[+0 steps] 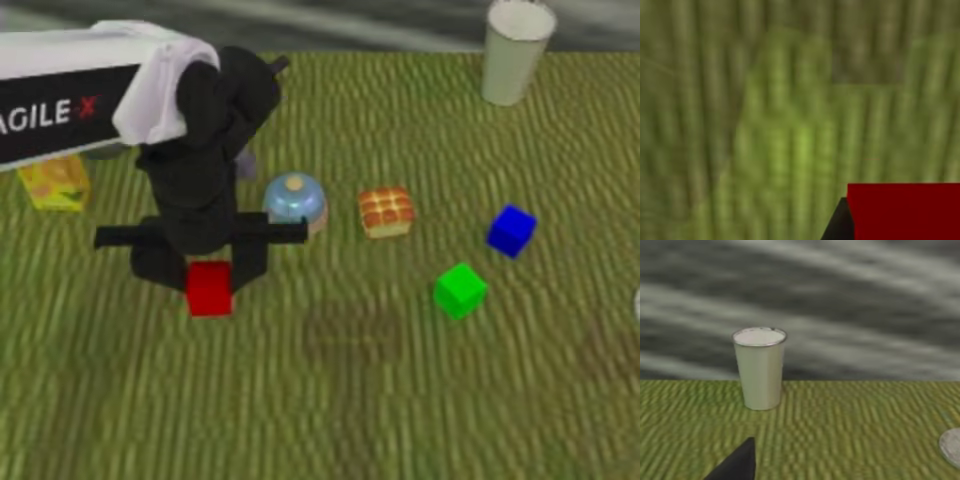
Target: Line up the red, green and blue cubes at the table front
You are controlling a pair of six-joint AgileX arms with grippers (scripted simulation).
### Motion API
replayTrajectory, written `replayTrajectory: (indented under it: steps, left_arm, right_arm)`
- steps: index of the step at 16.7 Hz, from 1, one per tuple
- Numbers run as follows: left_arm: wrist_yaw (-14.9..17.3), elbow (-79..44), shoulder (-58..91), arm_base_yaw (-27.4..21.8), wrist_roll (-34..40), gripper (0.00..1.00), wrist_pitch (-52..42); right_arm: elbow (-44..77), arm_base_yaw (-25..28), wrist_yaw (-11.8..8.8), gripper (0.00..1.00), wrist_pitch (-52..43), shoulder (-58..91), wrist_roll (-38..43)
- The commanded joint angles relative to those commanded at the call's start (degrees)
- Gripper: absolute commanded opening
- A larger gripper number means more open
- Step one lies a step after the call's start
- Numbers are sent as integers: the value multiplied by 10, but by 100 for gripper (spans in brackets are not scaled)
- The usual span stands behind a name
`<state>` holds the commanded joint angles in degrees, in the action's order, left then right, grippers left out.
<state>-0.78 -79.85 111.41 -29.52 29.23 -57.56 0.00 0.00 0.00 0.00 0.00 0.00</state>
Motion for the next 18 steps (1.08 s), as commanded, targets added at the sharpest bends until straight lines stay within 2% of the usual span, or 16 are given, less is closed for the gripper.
replayTrajectory:
  steps: [3, 5, 11, 18]
  left_arm:
    - [-3, 35, -35, -74, 76, 0, 5]
    - [-5, 46, -48, -94, 96, 0, 7]
    - [-4, 52, -43, -94, 95, 0, 17]
    - [-4, 129, 10, -95, 96, 0, 151]
  right_arm:
    - [0, 0, 0, 100, 0, 0, 0]
    - [0, 0, 0, 100, 0, 0, 0]
    - [0, 0, 0, 100, 0, 0, 0]
    - [0, 0, 0, 100, 0, 0, 0]
